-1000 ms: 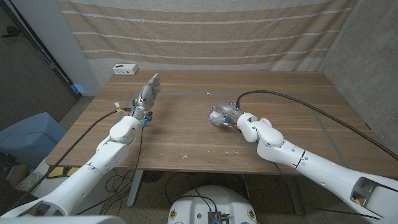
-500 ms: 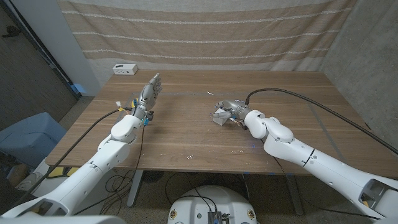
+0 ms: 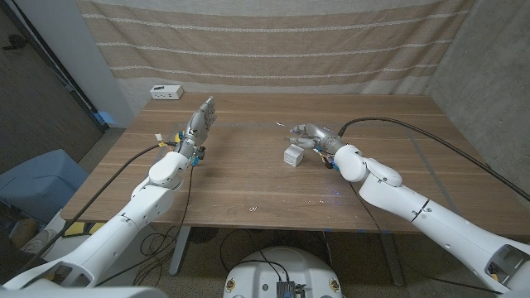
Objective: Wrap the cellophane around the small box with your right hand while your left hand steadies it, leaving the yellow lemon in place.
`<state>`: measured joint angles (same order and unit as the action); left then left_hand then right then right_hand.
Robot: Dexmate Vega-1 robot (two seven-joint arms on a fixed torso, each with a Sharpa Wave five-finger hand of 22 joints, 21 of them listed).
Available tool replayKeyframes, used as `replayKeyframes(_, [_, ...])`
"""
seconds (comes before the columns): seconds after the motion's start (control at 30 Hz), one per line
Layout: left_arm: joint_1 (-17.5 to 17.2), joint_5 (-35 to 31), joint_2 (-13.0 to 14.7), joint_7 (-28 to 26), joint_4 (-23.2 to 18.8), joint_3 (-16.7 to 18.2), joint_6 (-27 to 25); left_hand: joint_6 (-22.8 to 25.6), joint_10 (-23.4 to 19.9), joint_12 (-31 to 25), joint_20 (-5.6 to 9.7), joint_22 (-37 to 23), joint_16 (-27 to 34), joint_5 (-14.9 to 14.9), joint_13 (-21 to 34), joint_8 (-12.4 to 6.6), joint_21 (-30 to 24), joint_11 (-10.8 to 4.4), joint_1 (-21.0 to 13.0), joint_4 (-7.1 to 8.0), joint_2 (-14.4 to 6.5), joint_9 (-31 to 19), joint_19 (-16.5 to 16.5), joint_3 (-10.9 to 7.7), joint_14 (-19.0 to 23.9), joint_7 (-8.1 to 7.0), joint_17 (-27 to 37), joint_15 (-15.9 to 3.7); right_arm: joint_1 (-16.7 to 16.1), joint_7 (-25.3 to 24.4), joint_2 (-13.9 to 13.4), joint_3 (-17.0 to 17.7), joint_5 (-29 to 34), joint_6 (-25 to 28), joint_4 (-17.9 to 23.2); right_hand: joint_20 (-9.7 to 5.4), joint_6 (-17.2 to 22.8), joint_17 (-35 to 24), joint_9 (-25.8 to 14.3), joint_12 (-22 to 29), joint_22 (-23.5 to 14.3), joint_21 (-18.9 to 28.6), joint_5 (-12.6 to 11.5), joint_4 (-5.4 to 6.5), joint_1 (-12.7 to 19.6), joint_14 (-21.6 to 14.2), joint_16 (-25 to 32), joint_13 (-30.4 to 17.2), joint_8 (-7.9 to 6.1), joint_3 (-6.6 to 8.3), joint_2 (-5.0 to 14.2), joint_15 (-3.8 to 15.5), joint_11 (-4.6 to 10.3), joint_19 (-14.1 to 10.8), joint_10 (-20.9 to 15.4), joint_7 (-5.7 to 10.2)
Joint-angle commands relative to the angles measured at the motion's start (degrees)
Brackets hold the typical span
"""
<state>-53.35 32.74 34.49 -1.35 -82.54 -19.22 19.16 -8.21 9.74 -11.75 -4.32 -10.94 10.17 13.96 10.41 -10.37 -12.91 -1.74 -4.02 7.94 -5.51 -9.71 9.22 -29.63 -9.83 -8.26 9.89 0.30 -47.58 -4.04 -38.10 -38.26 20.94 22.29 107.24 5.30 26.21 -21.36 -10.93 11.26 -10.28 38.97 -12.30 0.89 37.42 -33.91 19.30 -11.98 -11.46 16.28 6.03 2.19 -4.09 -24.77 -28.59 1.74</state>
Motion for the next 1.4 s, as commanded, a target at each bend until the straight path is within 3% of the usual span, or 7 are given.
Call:
replayKeyframes(0.03, [0.3,0.1,-0.2,0.3,0.2,-0.2,0.0,-0.3,3.3,0.2,-0.1,-0.2,0.1,-0.3,0.1,0.01,0.2,0.31,-0.5,0.0,-2.3,-0.3,0.3,-0.36,-6.7,-0.01,0.0,-0.37,0.1,-10.8,2.4,0.9,-0.6,6.4,-0.2,-0.84,0.8,-0.4,0.0,0.4,-0.2,-0.2,0.6,-1.82,2.7,1.1,0.2,-0.2,-0.25,0.91,0.84,0.78,1.15,0.1,0.1,0.37])
replayKeyframes(0.2, [0.1,-0.1,-0.1,0.0,0.0,-0.2,0.0,-0.3,3.4,0.3,-0.1,-0.2,0.1,-0.3,0.1,0.0,0.2,0.34,-0.6,-0.01,-2.3,-0.3,0.3,-0.37,-6.7,0.02,0.0,-0.35,1.8,-11.8,2.6,-0.8,1.0,9.8,-0.7,-1.53,0.6,-0.5,0.0,0.1,-0.2,-0.4,1.1,-3.59,4.5,2.9,-0.2,-0.2,-0.06,1.24,0.84,1.14,2.13,0.5,0.9,0.69])
replayKeyframes(0.37, [-0.2,0.0,0.0,-0.4,-0.3,0.0,-0.2,-0.2,3.3,0.2,-0.1,-0.2,0.1,-0.3,0.1,-0.02,0.2,0.29,-0.6,-0.02,-2.3,-0.3,0.3,-0.38,-6.6,-0.03,0.0,-0.39,4.5,-9.0,1.9,-3.1,2.3,14.5,-1.0,-1.94,-2.0,-0.7,-0.2,-0.6,-0.2,-1.9,1.5,-5.28,5.2,8.8,-2.1,-0.3,0.71,0.29,0.11,1.1,3.31,3.7,4.9,1.29])
replayKeyframes(0.53, [-0.3,0.0,0.1,-0.7,-0.5,0.1,-0.5,-0.2,3.3,0.2,-0.1,-0.2,0.1,-0.3,0.1,-0.02,0.2,0.28,-0.6,-0.02,-2.3,-0.3,0.3,-0.38,-6.7,0.01,0.0,-0.3,7.2,-7.7,2.1,-6.1,4.9,19.8,-2.3,-2.14,-3.7,-0.5,-0.2,-0.8,-0.2,-3.0,0.9,-7.16,7.2,13.7,-3.9,-0.4,0.82,0.09,-0.25,1.03,3.32,5.9,7.9,1.65])
replayKeyframes(0.67, [-0.4,-0.1,0.1,-1.0,-0.6,0.1,-0.7,-0.2,3.3,0.2,-0.11,-0.2,0.1,-0.4,0.1,-0.02,0.2,0.15,-0.6,-0.02,-2.3,-0.3,0.3,-0.38,-6.7,0.0,0.0,-0.3,9.7,-6.1,2.0,-8.7,6.8,23.0,-3.8,-2.44,-4.6,-0.4,-0.3,-0.8,-0.2,-3.9,0.6,-7.94,8.1,16.8,-5.0,-0.5,0.77,-0.41,-0.4,1.02,3.58,7.5,10.4,2.07])
replayKeyframes(1.0, [-0.6,-0.3,0.1,-1.5,-1.0,0.2,-0.8,-0.2,3.3,0.2,-0.1,-0.2,0.1,-0.4,0.1,-0.01,0.2,0.27,-0.6,-0.01,-2.2,-0.3,0.3,-0.4,-6.7,0.01,0.0,-0.33,15.9,1.0,2.1,-15.4,9.5,30.1,-7.9,-2.71,-9.7,-0.2,-0.4,-1.0,-0.2,-6.6,-0.5,-7.32,6.7,24.2,-7.1,-0.6,0.99,-3.16,-1.03,-0.84,2.87,12.5,18.3,2.23])
replayKeyframes(1.4, [-0.7,-0.6,0.2,-1.9,-1.5,0.1,-1.1,-0.2,3.3,0.2,-0.06,-0.2,0.1,-0.4,0.1,-0.02,0.2,0.26,-0.6,0.0,-2.2,-0.3,0.3,-0.42,-6.7,0.04,0.0,-0.37,20.0,3.3,3.3,-20.0,10.8,33.7,-13.4,-2.73,-9.3,-0.1,-0.4,-0.5,-0.2,-7.1,-0.8,-7.18,6.5,25.3,-7.2,-0.6,0.51,-3.71,-0.8,-1.13,2.71,13.1,19.1,2.33])
